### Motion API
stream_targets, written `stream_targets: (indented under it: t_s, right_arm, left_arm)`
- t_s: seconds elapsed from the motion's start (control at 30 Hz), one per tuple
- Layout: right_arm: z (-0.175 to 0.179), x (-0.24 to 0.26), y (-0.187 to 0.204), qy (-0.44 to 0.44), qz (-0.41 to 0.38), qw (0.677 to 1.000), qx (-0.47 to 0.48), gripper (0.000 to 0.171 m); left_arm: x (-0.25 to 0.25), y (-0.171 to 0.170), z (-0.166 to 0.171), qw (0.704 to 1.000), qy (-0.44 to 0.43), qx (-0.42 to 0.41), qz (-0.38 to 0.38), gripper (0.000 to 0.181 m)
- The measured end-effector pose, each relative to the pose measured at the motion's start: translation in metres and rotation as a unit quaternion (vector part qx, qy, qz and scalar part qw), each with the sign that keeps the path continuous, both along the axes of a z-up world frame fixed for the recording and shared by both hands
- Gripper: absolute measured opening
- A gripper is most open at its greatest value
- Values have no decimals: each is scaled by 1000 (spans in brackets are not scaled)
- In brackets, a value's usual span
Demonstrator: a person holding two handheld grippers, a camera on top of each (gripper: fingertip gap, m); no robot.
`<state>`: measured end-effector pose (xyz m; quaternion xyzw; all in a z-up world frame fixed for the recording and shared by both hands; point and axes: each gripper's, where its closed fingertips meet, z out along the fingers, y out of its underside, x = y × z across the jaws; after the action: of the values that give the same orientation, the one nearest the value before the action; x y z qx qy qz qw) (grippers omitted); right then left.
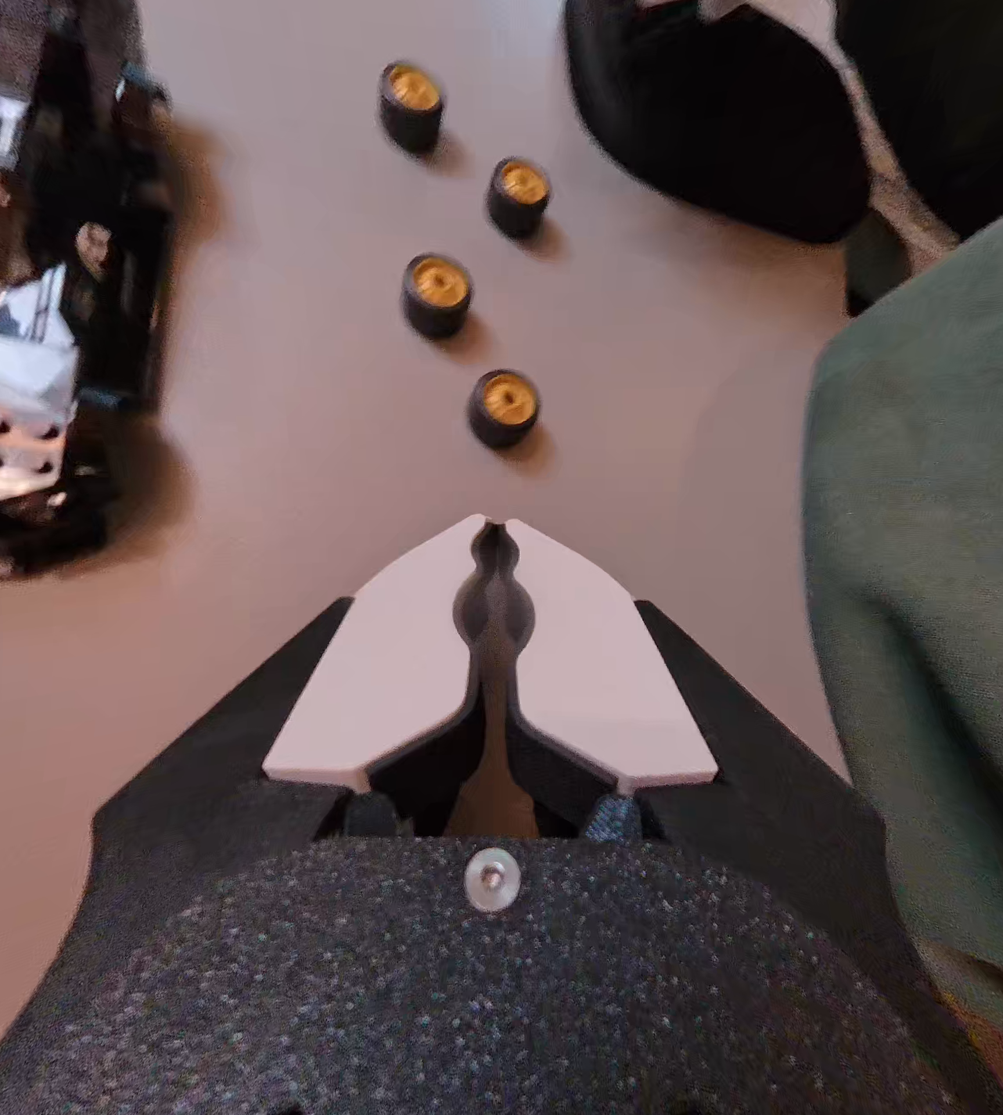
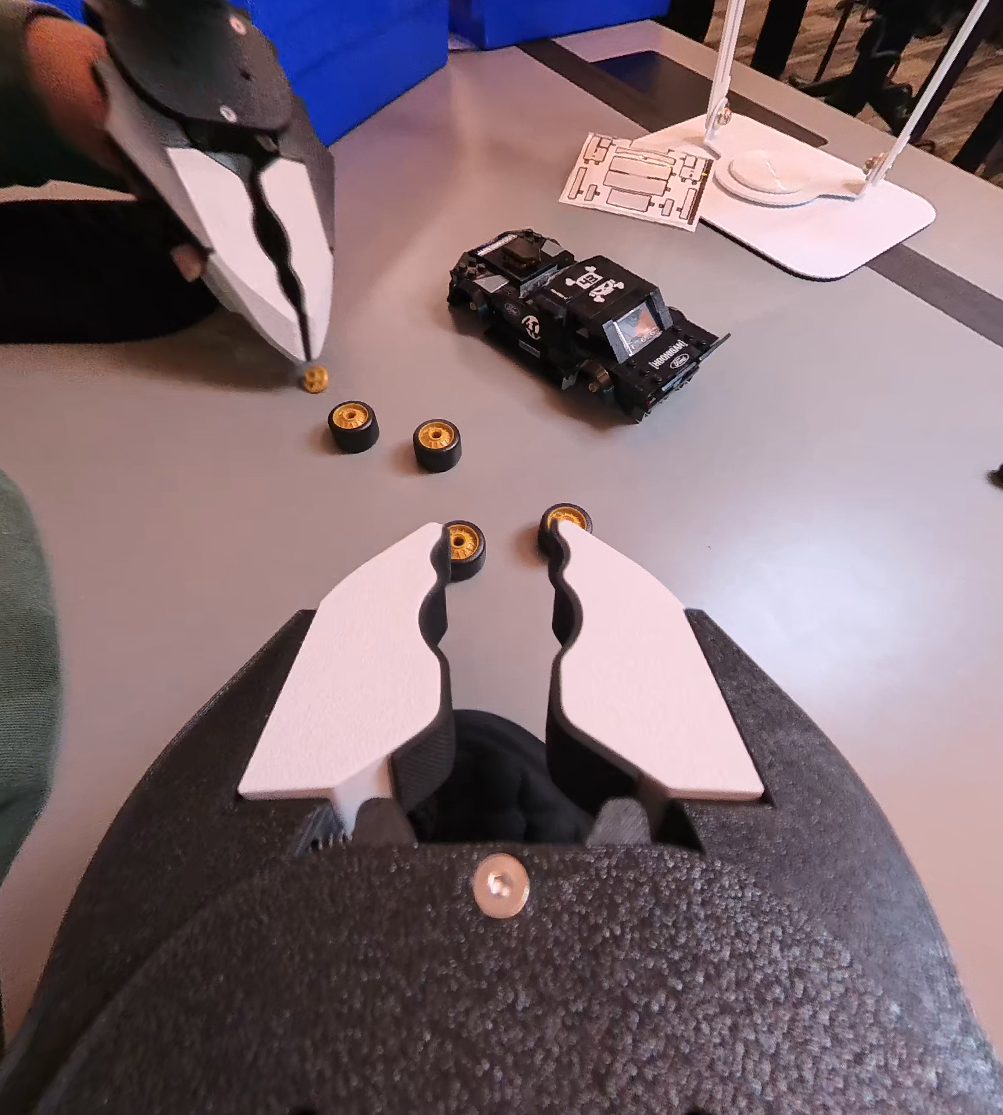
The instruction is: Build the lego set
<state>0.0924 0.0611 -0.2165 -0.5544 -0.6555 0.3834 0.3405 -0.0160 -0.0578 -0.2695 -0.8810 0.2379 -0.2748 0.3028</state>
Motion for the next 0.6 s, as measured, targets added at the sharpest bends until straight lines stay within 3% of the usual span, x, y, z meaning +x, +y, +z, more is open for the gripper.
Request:
stream_targets:
  t_s: [0.2,0.4,0.6]
  right_arm:
    - [-3,1,0,-4,2,1000,-2,31]
    - [-7,1,0,-5,1,1000,-7,31]
    - [-8,2,-3,-6,2,1000,-9,30]
  left_arm:
    - [-12,4,-1,999,36,14,4,1]
    - [-3,-7,-12,996,80,-1,-40,24]
    - [-4,-1,-14,990,130,21,-46,15]
